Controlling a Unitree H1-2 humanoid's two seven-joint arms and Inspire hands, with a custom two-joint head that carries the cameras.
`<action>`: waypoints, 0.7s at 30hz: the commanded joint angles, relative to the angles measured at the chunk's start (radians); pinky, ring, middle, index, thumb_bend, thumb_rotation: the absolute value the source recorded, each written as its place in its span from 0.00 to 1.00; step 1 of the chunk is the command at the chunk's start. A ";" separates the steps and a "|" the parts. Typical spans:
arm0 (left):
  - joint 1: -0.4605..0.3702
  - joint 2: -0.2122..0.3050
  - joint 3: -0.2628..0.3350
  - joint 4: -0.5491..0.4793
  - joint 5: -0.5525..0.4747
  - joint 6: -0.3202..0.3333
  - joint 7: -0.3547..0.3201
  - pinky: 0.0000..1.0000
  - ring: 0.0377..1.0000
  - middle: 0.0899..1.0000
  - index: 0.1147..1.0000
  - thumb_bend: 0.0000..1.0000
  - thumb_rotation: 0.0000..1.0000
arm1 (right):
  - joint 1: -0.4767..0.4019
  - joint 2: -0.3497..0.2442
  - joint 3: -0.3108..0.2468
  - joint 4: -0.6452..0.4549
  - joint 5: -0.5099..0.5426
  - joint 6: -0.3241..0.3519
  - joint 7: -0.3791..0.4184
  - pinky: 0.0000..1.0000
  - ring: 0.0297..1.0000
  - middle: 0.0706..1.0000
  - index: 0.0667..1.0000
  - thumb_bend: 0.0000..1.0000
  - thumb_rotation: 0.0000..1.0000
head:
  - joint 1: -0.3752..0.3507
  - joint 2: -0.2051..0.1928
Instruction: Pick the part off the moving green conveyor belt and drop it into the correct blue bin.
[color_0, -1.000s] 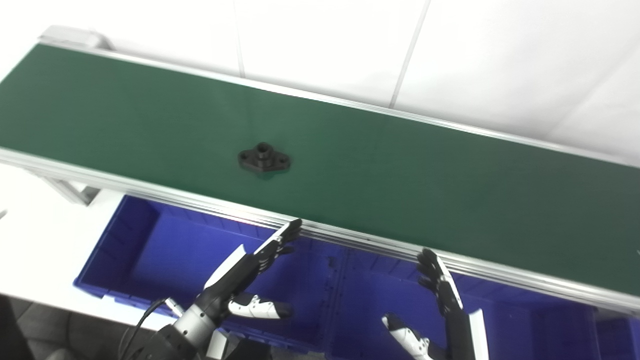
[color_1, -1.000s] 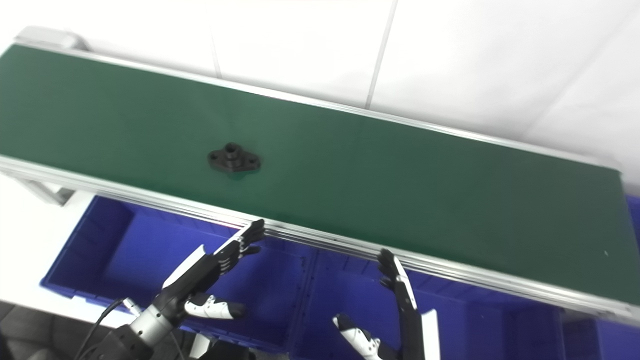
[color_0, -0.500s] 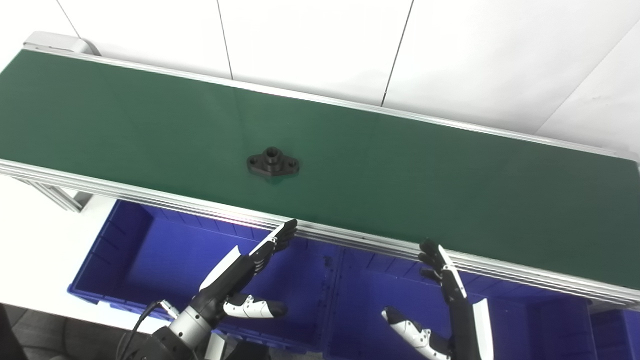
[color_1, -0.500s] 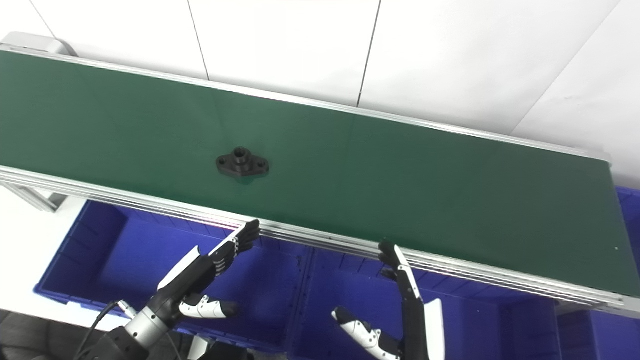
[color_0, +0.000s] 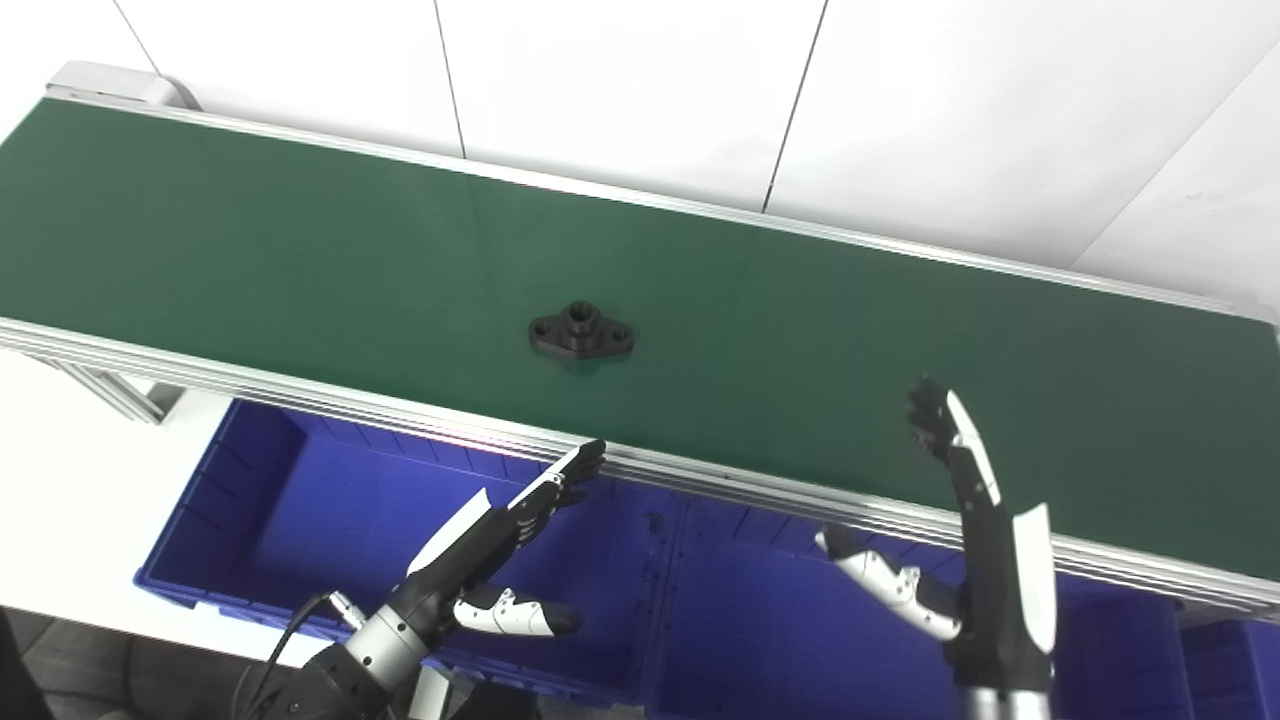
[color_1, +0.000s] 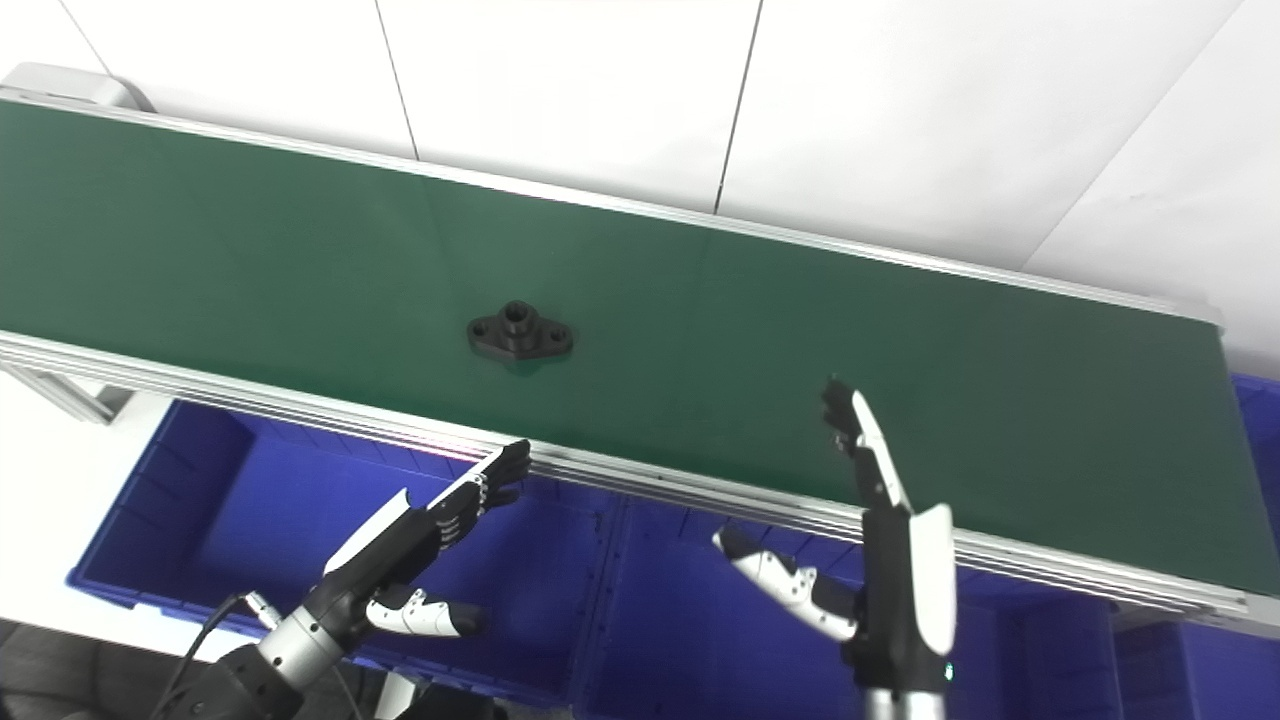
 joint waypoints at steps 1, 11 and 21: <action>-0.013 -0.008 0.008 -0.008 -0.020 -0.037 -0.010 0.95 0.99 1.00 1.00 0.80 0.60 | -0.041 -0.007 -0.014 -0.056 0.005 0.043 0.021 0.79 0.84 0.86 0.91 0.74 0.53 | 0.000 -0.001; -0.015 -0.003 0.003 -0.010 0.018 -0.037 0.009 0.97 1.00 1.00 1.00 0.82 0.63 | -0.220 -0.038 -0.022 -0.127 -0.085 0.292 0.173 0.74 0.80 0.83 0.89 0.73 0.46 | -0.016 -0.009; -0.018 0.013 -0.011 -0.010 0.020 -0.037 0.022 0.97 1.00 1.00 1.00 0.83 0.64 | -0.389 -0.075 0.019 -0.085 -0.136 0.418 0.282 0.72 0.79 0.83 0.89 0.76 0.40 | -0.047 -0.010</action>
